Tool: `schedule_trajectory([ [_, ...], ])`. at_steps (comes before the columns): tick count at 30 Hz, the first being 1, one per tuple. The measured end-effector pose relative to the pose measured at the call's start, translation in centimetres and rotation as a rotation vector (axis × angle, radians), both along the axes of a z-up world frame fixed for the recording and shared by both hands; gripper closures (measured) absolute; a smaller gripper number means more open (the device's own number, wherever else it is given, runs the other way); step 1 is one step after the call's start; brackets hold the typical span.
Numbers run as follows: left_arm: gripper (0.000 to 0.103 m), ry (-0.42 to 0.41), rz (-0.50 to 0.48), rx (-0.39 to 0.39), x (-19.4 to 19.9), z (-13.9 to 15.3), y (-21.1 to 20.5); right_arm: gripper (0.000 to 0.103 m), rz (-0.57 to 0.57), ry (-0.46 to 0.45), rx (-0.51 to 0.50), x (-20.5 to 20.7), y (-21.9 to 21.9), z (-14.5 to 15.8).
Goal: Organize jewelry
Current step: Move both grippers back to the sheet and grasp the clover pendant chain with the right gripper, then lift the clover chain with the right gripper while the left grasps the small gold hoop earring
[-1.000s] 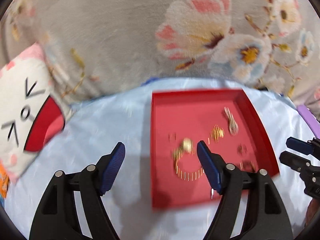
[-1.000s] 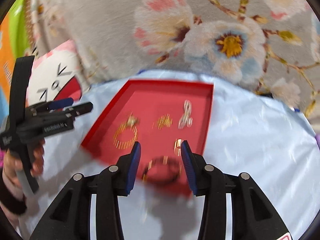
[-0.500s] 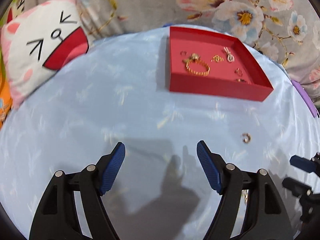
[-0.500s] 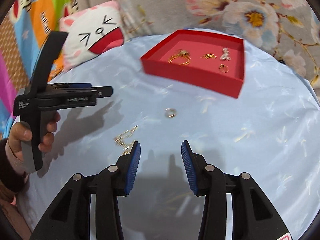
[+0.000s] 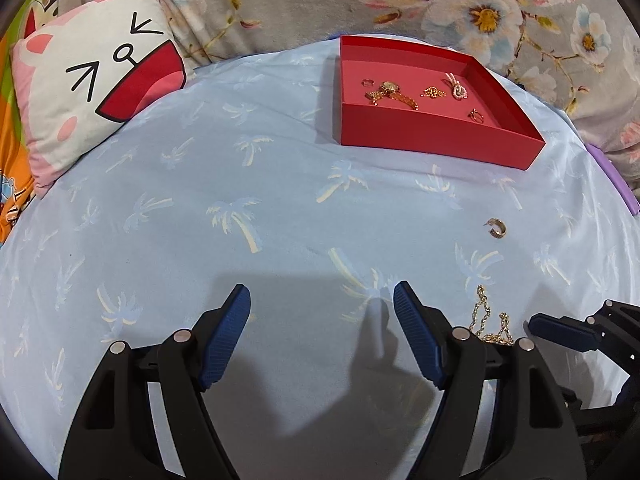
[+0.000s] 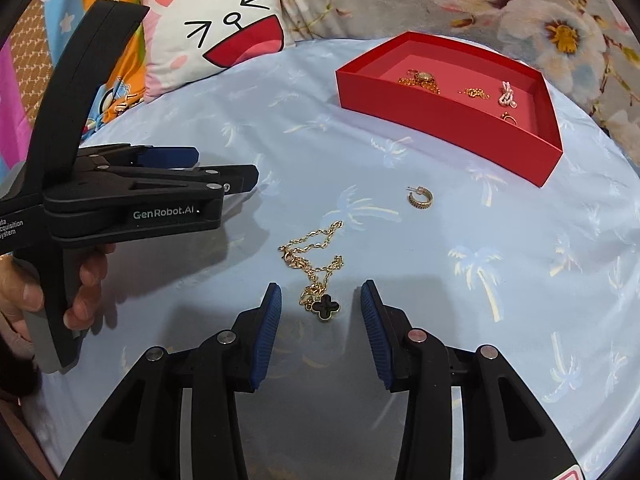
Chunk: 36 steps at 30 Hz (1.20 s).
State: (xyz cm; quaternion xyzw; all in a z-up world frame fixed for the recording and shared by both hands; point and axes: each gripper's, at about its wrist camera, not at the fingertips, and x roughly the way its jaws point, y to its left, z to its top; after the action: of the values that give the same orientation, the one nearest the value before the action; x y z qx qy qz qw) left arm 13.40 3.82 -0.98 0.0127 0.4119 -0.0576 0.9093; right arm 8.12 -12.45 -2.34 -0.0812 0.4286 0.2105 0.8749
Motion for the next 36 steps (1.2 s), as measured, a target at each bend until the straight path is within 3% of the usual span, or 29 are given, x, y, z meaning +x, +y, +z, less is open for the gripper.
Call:
schedule_trajectory([
  [4,0.031,0.012,-0.002,-0.004,0.2,-0.3,0.0,0.086,0.004,-0.005,-0.001,0.0,-0.2,0.0],
  [5,0.031,0.013,-0.001,-0.005,0.2,-0.3,0.1,0.087,0.007,-0.002,0.005,-0.1,-0.4,0.0],
  [16,0.031,0.006,-0.048,0.008,0.2,0.0,-1.0,0.087,-0.047,0.012,0.056,-0.7,-2.8,0.5],
  [23,0.031,-0.01,-0.206,0.021,1.4,1.4,-5.9,0.087,-0.221,-0.022,0.123,-1.5,-9.1,2.4],
  [28,0.031,-0.003,-0.283,0.049,3.1,0.8,-10.6,0.087,-0.317,-0.035,0.15,-2.0,-12.5,2.7],
  [36,0.041,0.013,-0.283,0.073,4.6,-0.3,-13.0,0.087,-0.323,-0.021,0.171,-1.8,-13.3,1.8],
])
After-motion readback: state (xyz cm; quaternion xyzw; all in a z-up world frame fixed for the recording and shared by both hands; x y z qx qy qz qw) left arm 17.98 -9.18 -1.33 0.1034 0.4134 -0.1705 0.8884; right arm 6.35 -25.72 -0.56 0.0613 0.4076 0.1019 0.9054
